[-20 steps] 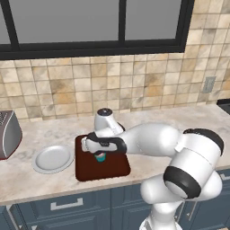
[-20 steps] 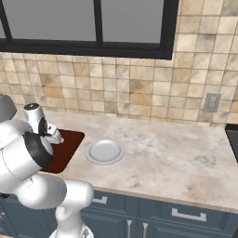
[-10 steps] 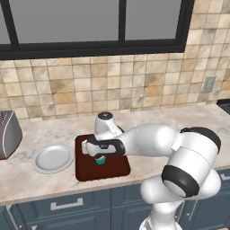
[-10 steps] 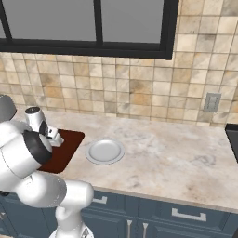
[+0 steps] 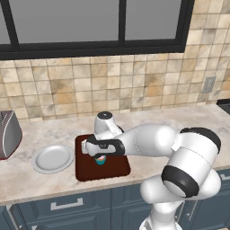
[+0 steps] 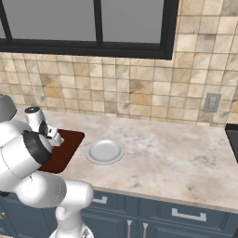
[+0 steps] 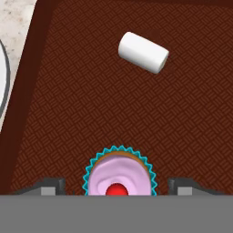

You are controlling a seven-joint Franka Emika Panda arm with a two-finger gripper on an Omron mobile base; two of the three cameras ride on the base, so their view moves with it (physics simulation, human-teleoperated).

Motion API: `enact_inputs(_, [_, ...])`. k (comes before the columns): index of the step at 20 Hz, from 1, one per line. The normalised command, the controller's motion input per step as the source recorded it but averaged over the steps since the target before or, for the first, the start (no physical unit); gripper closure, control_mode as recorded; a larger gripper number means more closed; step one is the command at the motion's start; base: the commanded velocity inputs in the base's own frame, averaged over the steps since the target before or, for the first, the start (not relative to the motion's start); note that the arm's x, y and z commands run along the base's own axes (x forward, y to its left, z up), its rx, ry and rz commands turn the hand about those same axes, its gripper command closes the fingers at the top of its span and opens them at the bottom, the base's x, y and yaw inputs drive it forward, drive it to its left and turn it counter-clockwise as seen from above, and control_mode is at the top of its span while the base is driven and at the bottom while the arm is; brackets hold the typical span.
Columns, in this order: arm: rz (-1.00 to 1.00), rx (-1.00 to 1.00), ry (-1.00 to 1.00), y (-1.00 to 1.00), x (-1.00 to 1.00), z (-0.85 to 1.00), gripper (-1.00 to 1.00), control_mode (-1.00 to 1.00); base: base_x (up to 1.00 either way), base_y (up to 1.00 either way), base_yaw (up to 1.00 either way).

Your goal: Move the dessert items from the plates to the tray.

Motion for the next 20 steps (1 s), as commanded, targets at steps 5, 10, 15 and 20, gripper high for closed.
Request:
enact_inputs(5, [-0.02,0.00,0.00,-0.08,-0.17,0.18,-1.00,-1.00,0.00,0.00,0.00])
enact_inputs(10, [-0.05,0.01,0.00,-0.31,-0.36,0.50,-1.00,-1.00,0.00,0.00,0.00])
enact_inputs(15, [-0.04,0.00,0.00,-0.30,-0.35,0.47,-1.00,-1.00,0.00,0.00,0.00])
enact_inputs(20, [-0.03,0.00,0.00,-0.27,-0.24,0.38,-1.00,-1.00,0.00,0.00,0.00])
